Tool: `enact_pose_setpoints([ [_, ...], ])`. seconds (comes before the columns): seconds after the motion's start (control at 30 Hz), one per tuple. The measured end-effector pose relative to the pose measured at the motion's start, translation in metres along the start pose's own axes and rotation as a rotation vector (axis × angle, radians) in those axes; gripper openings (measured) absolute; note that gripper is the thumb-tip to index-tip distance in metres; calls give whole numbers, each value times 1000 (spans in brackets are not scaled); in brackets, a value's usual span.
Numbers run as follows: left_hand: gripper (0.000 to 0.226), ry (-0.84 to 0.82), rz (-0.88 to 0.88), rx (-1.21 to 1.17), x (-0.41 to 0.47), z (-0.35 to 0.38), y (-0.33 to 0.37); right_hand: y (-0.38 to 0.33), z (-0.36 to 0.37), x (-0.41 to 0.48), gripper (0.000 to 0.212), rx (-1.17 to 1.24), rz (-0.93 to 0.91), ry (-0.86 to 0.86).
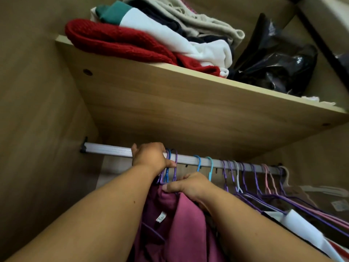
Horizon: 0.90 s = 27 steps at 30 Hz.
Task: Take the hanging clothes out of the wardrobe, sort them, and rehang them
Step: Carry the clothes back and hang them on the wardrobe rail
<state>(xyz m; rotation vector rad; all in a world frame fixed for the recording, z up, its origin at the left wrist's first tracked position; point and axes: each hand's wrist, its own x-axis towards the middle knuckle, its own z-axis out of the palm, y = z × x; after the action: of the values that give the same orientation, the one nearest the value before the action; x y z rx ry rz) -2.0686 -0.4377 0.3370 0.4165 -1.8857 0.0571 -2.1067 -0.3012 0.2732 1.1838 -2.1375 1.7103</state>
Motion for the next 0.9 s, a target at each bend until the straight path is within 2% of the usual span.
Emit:
enact_pose_setpoints([
  [0.1, 63, 21, 16, 54, -6, 2, 0, 7, -2, -4, 35, -32, 9, -1],
  [0.17, 62, 10, 57, 59, -8, 0, -2, 7, -4, -6, 37, -100, 11, 29],
  [0.3, 64, -2, 70, 110, -16, -6, -2, 3, -7, -12, 60, -206, 41, 51],
  [0.47, 62, -38, -10, 157, -23, -15, 1, -3, -10, -21, 54, -261, 51, 4],
  [0.5, 63, -58, -6, 162, -23, -17, 1, -4, -11, -23, 57, -298, 36, 8],
  [0.57, 64, -95, 4, 163, -26, -20, 2, -7, -16, -28, 79, -359, -11, 32],
  [0.63, 65, -104, 11, 131, -32, -21, 3, -12, -25, -37, 91, -409, -70, 81],
  [0.7, 65, -97, 37, 55, -44, -23, 11, -19, -37, -51, 85, -535, -159, 163],
  [0.77, 64, -106, 84, -58, -58, -28, 27, -25, -53, -72, 77, -759, -246, 235],
  [0.9, 57, -145, 279, -344, -95, -53, 78, -27, -90, -133, 69, -1104, -314, 289],
])
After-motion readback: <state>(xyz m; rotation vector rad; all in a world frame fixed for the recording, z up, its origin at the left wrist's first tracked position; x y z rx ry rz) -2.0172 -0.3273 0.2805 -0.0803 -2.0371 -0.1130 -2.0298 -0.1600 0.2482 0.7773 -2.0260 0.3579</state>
